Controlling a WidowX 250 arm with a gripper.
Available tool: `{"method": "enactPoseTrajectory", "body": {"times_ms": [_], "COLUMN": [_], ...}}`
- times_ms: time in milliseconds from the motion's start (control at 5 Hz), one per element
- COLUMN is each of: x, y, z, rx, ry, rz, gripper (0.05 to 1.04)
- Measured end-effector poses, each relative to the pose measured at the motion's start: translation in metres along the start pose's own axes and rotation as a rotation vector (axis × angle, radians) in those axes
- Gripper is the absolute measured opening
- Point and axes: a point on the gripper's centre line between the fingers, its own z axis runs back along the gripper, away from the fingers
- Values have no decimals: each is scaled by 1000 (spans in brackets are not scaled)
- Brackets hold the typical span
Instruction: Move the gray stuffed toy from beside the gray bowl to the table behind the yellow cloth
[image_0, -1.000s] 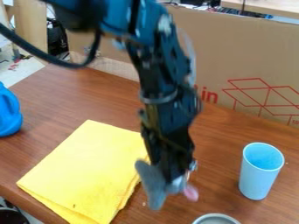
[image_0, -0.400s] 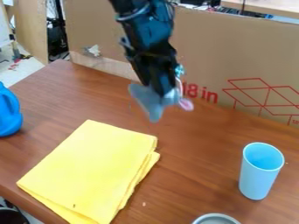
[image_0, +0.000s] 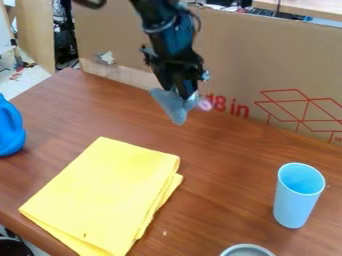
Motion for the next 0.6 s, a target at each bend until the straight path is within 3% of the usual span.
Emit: {"method": "enactPoseTrajectory", "body": {"times_ms": [200, 600], "x": [9, 24], "y": [9, 24], "z": [-16, -41], "rx": [27, 28], "ry": [-1, 11], "rz": [8, 37], "gripper": [443, 443]}}
